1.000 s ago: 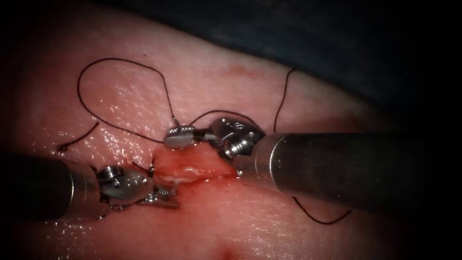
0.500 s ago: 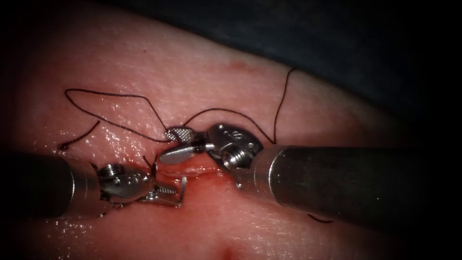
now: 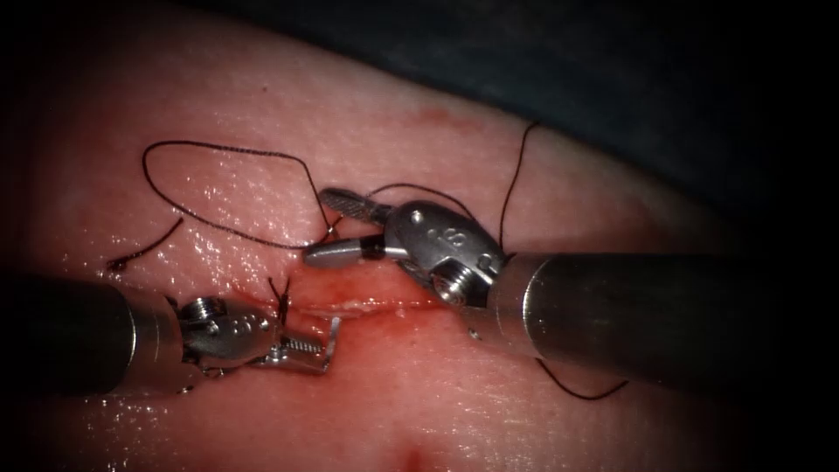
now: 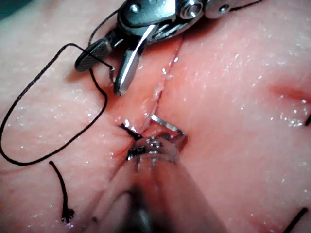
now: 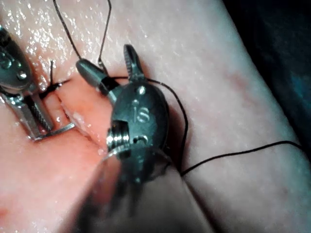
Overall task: Wound Closure
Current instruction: Press the tissue with the left tool while driving the needle through the skin above the cut with the right tool.
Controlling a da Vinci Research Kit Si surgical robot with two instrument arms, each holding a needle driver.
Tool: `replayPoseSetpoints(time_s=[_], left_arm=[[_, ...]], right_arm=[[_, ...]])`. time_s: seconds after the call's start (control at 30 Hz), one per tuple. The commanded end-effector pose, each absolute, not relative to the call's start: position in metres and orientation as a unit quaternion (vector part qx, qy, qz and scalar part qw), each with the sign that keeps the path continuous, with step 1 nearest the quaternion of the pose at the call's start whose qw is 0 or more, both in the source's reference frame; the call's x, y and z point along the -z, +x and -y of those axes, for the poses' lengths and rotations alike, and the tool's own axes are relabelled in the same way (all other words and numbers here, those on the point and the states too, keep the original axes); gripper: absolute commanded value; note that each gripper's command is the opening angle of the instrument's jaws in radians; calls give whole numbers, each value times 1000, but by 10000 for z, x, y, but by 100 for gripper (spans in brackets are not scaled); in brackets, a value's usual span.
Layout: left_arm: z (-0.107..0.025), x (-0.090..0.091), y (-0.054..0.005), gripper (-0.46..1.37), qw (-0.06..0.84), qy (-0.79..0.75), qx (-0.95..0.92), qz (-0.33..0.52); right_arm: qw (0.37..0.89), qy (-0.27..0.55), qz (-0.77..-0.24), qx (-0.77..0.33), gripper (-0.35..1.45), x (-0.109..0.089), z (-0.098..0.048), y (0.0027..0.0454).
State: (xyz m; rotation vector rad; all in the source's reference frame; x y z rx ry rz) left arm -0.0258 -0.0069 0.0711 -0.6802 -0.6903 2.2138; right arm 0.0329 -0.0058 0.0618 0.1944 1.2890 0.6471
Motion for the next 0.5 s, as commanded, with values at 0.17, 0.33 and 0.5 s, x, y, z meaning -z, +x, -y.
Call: replayPoseSetpoints(time_s=[0.17, 0.33, 0.5], left_arm=[[69, -711, -258, 6, 354, -263, -856, 268], [69, -710, -258, 6, 354, -263, -856, 268], [68, -710, -257, 6, 354, -263, -856, 269]], right_arm=[[759, 84, -582, -278, -28, -618, 62, 330], [796, 150, -516, -278, -35, -625, 78, 336], [777, 207, -487, -341, -35, -627, 85, 338]])
